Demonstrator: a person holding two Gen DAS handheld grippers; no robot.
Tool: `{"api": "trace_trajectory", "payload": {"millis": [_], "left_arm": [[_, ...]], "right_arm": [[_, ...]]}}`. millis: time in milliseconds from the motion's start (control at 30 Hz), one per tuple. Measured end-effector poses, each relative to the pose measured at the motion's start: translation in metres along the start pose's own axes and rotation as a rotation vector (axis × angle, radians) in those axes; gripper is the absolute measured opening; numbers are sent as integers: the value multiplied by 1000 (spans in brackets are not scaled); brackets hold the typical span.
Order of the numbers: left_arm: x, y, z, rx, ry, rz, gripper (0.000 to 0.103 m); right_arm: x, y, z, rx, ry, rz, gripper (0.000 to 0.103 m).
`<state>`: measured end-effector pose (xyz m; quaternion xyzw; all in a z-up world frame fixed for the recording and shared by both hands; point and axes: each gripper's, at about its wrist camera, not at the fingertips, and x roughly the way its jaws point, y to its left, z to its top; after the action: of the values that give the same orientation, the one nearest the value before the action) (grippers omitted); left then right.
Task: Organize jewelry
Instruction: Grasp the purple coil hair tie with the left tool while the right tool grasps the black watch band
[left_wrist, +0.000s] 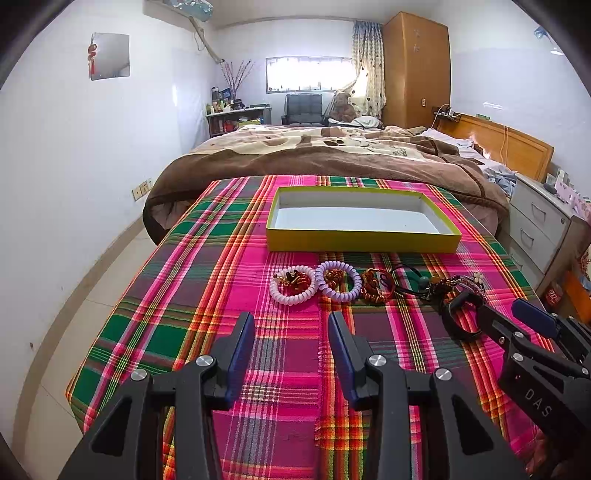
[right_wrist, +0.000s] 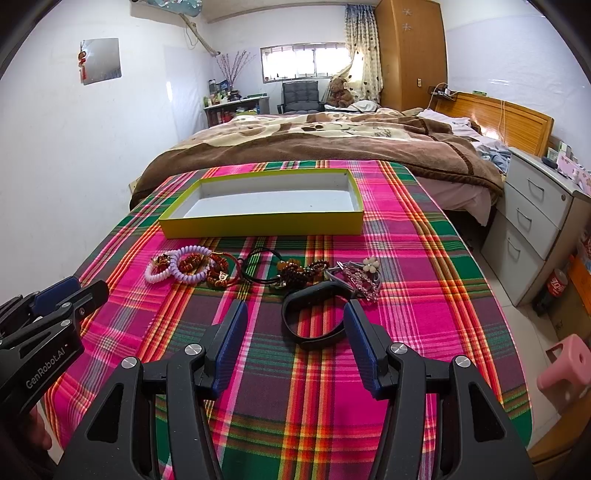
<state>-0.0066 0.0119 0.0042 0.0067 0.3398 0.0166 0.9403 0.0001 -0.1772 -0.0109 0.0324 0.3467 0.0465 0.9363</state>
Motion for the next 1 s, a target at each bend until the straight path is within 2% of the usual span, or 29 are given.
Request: {"api": "trace_trajectory", "payload": {"millis": [200,333,467,600,667,767,833,900,933,967,1000], "left_arm": [[6,2,2,-3,14,-1,41],[12,9,4,-15,31,-18,41],[22,20,5,-41,58,-96,41],[37,23,5,-16,96,-99,41],[46,28,5,-30,130,-133,41],[54,35,4,-42,145,-124,41],[59,42,5,-69,159,-145,41],[61,47,6,-88,167,-165,41],[63,50,7,-95,171,-170,41],[63,51,8,-97,171,-163,41],[64,53,10,-94,167,-154,41]], "right_arm": [[5,-2,2,0,12,1,55],[9,-17,2,30,32,-15,55],[17,-33,0,59,62,-37,55],[31,-45,-1,90,116,-34,55],[35,-48,0,107,122,-32,55],[42,-48,2,121,134,-3,55],[49,-47,3,122,158,-8,55],[57,-46,3,125,176,-5,49],[58,-46,3,123,180,-3,39],[60,-45,3,114,183,-6,34],[62,-44,4,108,192,-15,33]]}}
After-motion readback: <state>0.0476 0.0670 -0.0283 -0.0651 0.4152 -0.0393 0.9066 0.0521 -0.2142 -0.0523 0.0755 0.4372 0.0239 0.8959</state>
